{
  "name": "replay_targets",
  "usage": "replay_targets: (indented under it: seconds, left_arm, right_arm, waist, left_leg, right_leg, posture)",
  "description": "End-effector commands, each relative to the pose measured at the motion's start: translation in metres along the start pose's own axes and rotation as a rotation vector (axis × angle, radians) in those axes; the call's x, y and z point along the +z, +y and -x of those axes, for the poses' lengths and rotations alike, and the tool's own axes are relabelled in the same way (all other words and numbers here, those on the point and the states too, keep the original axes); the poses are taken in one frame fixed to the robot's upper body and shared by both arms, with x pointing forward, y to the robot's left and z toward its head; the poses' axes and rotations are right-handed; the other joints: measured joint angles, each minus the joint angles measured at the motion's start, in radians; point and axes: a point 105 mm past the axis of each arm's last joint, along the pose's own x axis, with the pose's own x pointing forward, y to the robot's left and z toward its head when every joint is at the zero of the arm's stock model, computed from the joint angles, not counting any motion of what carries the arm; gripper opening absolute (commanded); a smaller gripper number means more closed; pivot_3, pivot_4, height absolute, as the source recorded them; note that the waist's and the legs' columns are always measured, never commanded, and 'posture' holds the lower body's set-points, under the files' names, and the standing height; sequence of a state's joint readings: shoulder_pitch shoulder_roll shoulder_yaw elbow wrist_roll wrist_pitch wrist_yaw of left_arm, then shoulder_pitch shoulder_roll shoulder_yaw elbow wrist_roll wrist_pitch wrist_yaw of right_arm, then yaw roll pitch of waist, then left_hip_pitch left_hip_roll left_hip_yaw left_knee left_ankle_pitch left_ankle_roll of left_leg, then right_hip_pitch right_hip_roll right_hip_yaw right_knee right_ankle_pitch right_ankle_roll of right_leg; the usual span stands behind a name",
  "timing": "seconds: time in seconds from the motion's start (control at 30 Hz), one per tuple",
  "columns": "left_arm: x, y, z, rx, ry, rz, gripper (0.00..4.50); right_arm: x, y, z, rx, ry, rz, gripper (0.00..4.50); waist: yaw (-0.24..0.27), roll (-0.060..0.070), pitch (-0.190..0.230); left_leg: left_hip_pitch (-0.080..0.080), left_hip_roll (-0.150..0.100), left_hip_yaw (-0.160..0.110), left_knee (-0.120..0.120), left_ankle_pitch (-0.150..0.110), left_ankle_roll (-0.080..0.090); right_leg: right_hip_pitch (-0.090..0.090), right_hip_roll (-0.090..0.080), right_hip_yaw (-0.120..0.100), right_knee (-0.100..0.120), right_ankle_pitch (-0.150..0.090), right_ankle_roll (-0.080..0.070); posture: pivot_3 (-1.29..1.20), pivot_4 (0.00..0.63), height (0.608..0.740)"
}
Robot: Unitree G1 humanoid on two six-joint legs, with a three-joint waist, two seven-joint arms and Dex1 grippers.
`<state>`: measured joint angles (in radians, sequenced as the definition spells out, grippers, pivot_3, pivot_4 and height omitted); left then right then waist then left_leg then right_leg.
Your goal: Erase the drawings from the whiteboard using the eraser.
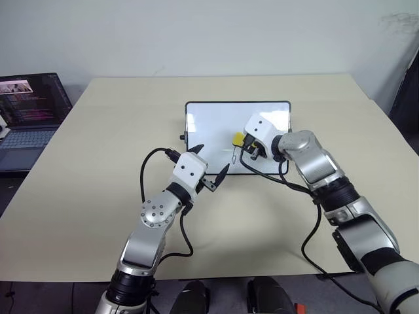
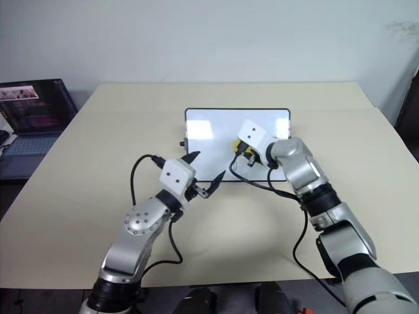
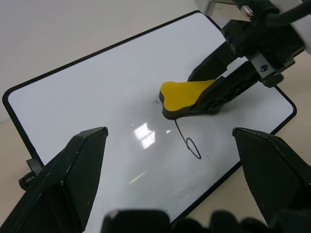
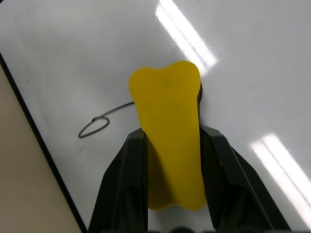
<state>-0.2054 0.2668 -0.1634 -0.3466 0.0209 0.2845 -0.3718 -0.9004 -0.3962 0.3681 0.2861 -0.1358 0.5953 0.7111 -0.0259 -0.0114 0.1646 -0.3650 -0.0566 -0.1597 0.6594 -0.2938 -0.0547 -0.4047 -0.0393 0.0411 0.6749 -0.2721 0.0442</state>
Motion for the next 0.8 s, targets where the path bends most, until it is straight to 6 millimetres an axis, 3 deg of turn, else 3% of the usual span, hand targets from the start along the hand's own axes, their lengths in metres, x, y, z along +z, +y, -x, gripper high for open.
replay_targets:
  seconds: [0.03, 0.37, 0.8]
  left_arm:
    - [0.015, -0.001, 0.0, 0.001, -0.056, -0.019, 4.5]
    - [0.016, -0.003, -0.001, -0.015, -0.06, -0.021, 4.5]
    - [0.017, -0.006, -0.001, -0.025, -0.063, -0.02, 4.5]
  right_arm:
    - [-0.026, -0.007, 0.008, -0.031, 0.083, -0.034, 1.14]
    - [-0.026, -0.012, 0.011, -0.058, 0.076, -0.06, 1.14]
    - [0.033, -0.017, 0.017, -0.08, -0.077, -0.107, 1.14]
  waist:
    - [0.0, 0.0, 0.0]
    - [0.0, 0.0, 0.0]
    - [-0.001, 0.0, 0.0]
  left_leg:
    - [0.0, 0.0, 0.0, 0.0, 0.0, 0.0]
    - [0.0, 0.0, 0.0, 0.0, 0.0, 0.0]
    - [0.0, 0.0, 0.0, 0.0, 0.0, 0.0]
  right_leg:
    - [0.0, 0.0, 0.0, 0.0, 0.0, 0.0]
    - [0.001, 0.0, 0.0, 0.0, 0.0, 0.0]
    - [-0.001, 0.0, 0.0, 0.0, 0.0, 0.0]
  posture:
    - [0.0, 0.15, 0.74]
    - [0.0, 0.15, 0.74]
    - [0.0, 0.15, 0.74]
